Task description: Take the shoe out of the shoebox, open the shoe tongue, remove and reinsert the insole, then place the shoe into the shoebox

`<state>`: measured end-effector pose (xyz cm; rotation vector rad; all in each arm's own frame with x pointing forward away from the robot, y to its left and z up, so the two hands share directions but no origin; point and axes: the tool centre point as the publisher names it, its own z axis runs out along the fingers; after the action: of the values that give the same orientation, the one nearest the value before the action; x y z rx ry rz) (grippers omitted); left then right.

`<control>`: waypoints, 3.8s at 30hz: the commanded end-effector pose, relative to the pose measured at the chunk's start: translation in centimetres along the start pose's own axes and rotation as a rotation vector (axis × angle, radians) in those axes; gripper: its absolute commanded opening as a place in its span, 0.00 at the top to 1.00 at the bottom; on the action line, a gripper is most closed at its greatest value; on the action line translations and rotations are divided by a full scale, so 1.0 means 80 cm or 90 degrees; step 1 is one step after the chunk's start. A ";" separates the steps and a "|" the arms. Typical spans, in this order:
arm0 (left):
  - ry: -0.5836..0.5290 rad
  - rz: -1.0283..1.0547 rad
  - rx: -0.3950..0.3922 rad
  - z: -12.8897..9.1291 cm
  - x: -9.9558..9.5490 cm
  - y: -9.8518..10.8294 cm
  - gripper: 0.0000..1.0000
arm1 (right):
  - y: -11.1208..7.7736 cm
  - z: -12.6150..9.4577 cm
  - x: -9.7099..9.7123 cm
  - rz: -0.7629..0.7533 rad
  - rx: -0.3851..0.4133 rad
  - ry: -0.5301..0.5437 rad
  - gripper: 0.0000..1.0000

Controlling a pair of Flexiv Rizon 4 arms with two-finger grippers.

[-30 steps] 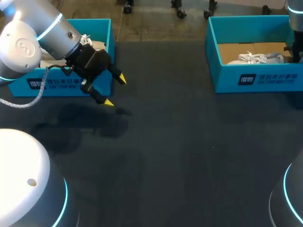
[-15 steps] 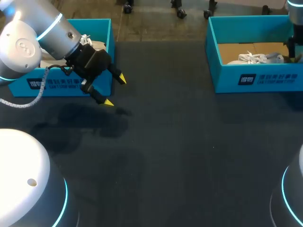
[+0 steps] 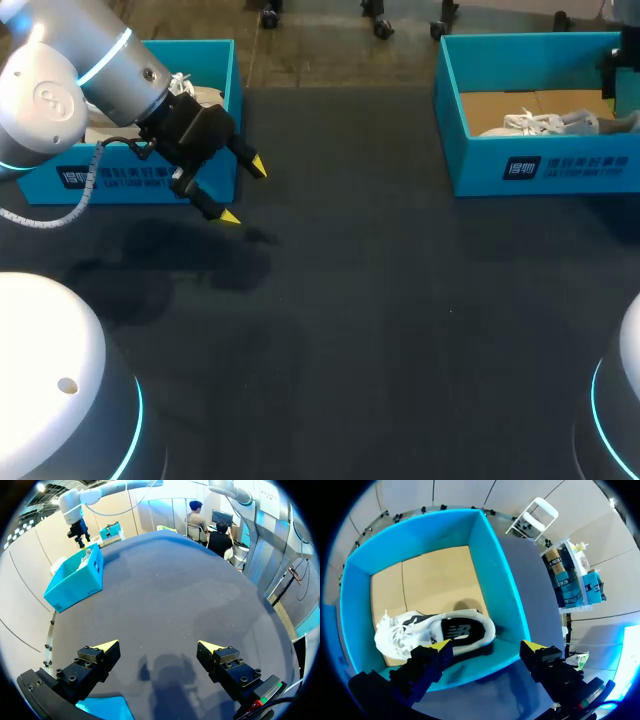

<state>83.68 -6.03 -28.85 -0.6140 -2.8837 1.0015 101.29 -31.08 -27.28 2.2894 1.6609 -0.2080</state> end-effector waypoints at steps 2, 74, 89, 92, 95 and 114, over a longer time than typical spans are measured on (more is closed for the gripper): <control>0.000 0.001 -0.001 0.000 0.001 0.000 0.00 | -0.018 -0.024 -0.003 0.012 -0.008 0.009 0.07; 0.239 0.671 -0.281 -0.221 -0.128 0.177 0.00 | -0.026 -0.043 0.099 0.015 -0.003 0.046 0.00; 0.260 0.713 -0.348 -0.266 -0.154 0.268 0.00 | -0.026 -0.043 0.099 0.015 -0.003 0.046 0.00; 0.265 0.727 -0.355 -0.273 -0.154 0.285 0.00 | -0.026 -0.043 0.099 0.015 -0.003 0.046 0.00; 0.266 0.731 -0.364 -0.278 -0.156 0.301 0.00 | -0.026 -0.043 0.099 0.015 -0.003 0.046 0.00; 0.239 0.691 -0.445 -0.279 -0.166 0.349 0.00 | -0.026 -0.043 0.099 0.015 -0.003 0.046 0.00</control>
<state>109.45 22.14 -26.65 -2.2116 -2.3650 -0.2394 101.62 -22.18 -26.70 2.3381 1.6648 -0.1178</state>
